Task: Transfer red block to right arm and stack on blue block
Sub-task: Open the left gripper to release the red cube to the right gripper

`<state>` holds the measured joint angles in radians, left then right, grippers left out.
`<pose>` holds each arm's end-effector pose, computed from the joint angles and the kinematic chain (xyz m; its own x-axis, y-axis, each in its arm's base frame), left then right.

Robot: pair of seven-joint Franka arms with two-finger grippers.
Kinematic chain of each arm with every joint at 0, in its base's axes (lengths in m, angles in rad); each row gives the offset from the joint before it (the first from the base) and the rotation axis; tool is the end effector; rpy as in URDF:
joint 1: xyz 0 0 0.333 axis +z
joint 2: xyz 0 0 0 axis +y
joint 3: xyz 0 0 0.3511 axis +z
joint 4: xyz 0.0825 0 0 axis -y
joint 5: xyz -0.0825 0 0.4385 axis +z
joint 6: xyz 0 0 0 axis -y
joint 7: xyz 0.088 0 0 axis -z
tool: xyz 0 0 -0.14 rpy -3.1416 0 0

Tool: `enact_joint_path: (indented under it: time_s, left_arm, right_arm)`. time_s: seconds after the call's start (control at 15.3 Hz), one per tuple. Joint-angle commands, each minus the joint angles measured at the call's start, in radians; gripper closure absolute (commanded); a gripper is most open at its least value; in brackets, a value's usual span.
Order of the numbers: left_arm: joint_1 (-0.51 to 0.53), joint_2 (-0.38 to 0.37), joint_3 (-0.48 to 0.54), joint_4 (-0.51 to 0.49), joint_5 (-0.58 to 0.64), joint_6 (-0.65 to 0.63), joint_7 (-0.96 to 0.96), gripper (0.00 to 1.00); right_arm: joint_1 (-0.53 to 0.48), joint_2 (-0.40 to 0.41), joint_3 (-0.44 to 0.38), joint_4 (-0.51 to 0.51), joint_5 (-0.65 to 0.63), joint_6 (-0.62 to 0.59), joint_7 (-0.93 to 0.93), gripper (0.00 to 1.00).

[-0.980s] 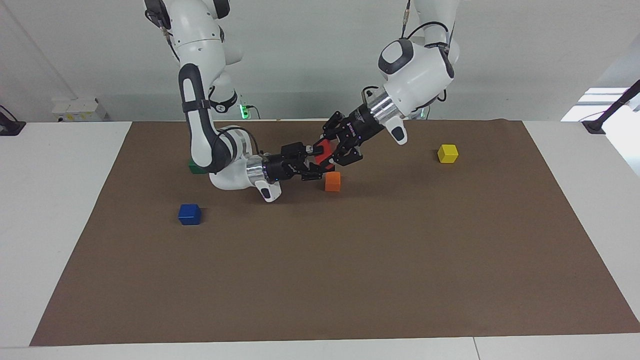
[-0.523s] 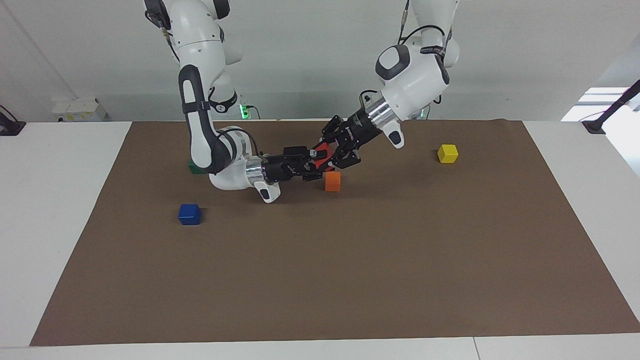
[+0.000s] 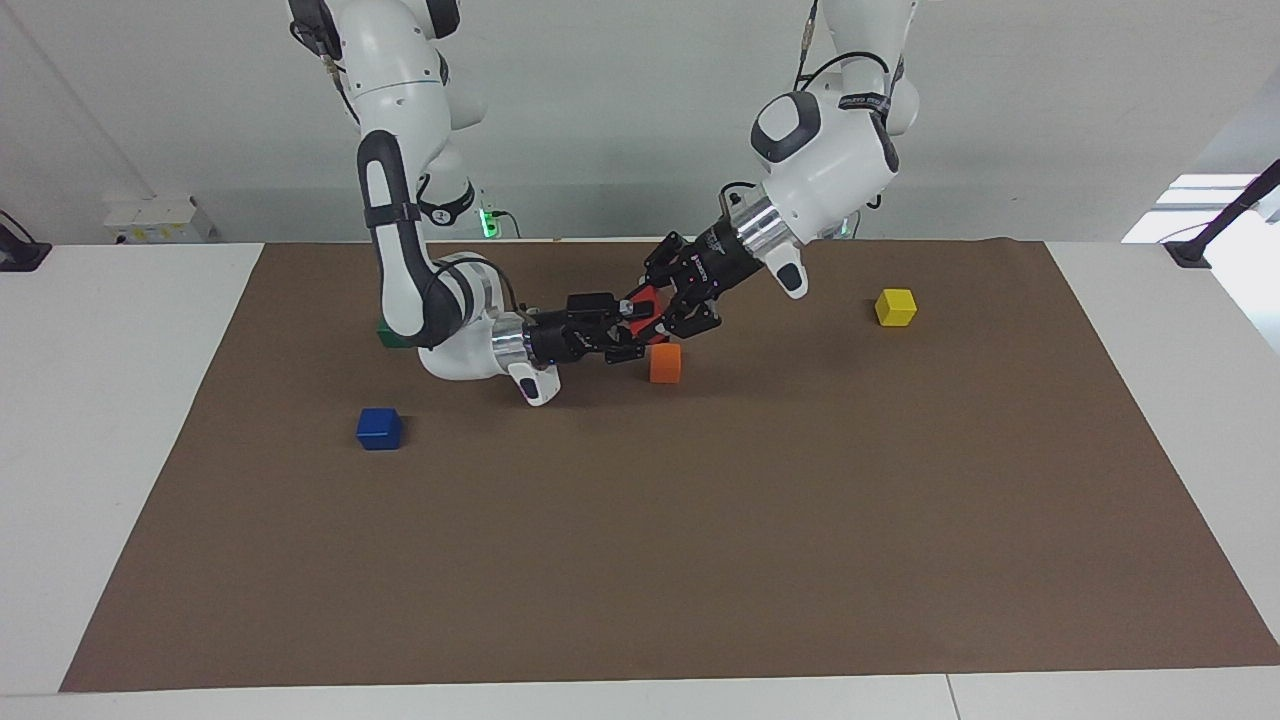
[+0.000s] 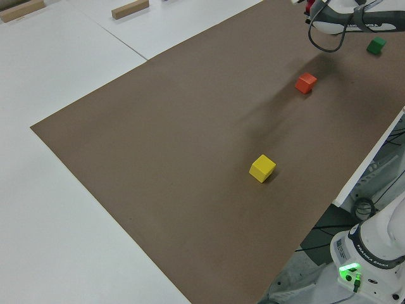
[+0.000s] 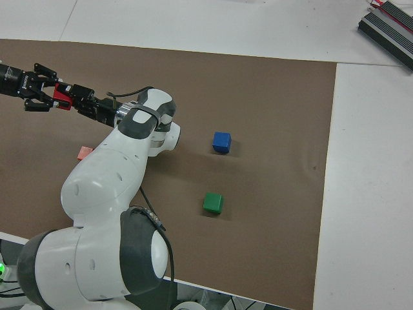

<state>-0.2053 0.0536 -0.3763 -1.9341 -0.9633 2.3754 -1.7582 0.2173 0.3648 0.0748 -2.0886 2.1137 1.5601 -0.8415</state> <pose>0.5509 -0.3911 0.4970 -0.1562 0.6237 -0.7659 0.9827 0.1761 -0.0571 0.5947 0.3016 0.3285 0.9882 -0.1004 -0.1160 -0.0711 0.3710 -0.9259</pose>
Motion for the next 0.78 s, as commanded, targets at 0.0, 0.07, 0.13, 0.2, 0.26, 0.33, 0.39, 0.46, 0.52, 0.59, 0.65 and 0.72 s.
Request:
enact_joint_path:
  time_s: [0.0, 0.07, 0.13, 0.2, 0.26, 0.33, 0.39, 0.46, 0.52, 0.59, 0.65, 0.72]
  left_arm:
    - [-0.026, -0.023, 0.01, -0.036, -0.02, 0.022, 0.02, 1.0]
    - [-0.026, -0.023, 0.01, -0.036, -0.02, 0.021, 0.019, 1.0]
    - [-0.026, -0.023, 0.01, -0.037, -0.018, 0.019, 0.02, 1.0]
    - [-0.026, -0.023, 0.01, -0.036, -0.018, 0.019, 0.02, 1.0]
    - [-0.026, -0.023, 0.01, -0.036, -0.018, 0.019, 0.022, 1.0]
    - [-0.026, -0.023, 0.01, -0.036, -0.018, 0.021, 0.023, 1.0]
    - [-0.026, -0.023, 0.01, -0.036, -0.018, 0.019, 0.031, 1.0]
    - [-0.026, -0.023, 0.01, -0.036, -0.017, 0.019, 0.043, 1.0]
    - [-0.026, -0.024, 0.01, -0.036, -0.017, 0.019, 0.048, 0.53]
    - [-0.029, -0.029, 0.01, -0.034, -0.011, 0.018, 0.043, 0.01]
    - [-0.037, -0.031, 0.01, -0.036, -0.009, 0.018, 0.045, 0.0]
    - [-0.039, -0.031, 0.01, -0.036, -0.008, 0.018, 0.045, 0.0]
  right_arm:
    - [0.014, -0.007, 0.006, -0.001, 0.017, 0.038, -0.039, 1.0]
    - [0.014, -0.007, 0.005, -0.002, 0.017, 0.043, -0.039, 1.0]
    - [0.014, -0.009, 0.006, -0.002, 0.017, 0.046, -0.039, 1.0]
    - [0.016, -0.009, 0.006, -0.002, 0.017, 0.048, -0.039, 1.0]
    - [0.016, -0.009, 0.006, -0.001, 0.019, 0.048, -0.039, 1.0]
    - [0.017, -0.01, 0.006, -0.002, 0.022, 0.048, -0.039, 1.0]
    - [0.019, -0.01, 0.005, -0.002, 0.035, 0.048, -0.039, 1.0]
    - [0.026, -0.01, 0.006, -0.002, 0.042, 0.049, -0.039, 1.0]
    - [0.03, -0.01, 0.006, -0.001, 0.046, 0.052, -0.041, 1.0]
    - [0.03, -0.01, 0.006, -0.002, 0.051, 0.055, -0.039, 1.0]
    - [0.031, -0.01, 0.005, -0.002, 0.052, 0.058, -0.041, 1.0]
    - [0.031, -0.01, 0.006, -0.002, 0.052, 0.057, -0.041, 1.0]
